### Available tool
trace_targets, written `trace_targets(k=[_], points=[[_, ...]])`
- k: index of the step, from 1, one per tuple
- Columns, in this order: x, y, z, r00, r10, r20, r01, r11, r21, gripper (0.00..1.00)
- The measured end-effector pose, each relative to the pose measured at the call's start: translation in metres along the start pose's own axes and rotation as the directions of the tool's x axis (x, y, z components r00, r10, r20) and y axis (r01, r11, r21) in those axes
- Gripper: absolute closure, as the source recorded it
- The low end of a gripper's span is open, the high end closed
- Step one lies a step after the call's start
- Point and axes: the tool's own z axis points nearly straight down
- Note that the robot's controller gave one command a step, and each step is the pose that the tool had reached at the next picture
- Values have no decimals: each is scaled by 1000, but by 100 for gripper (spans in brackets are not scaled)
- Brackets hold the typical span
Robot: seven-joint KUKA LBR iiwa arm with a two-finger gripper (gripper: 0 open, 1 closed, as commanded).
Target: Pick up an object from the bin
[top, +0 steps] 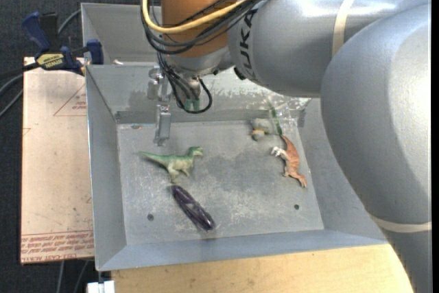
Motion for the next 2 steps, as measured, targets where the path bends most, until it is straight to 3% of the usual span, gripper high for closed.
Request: trace_targets(k=[1,2], points=[[13,-10,-93,1000,-19,-3,19,1000,0,0],[4,-21,24,999,34,2,-34,999,-2,0]])
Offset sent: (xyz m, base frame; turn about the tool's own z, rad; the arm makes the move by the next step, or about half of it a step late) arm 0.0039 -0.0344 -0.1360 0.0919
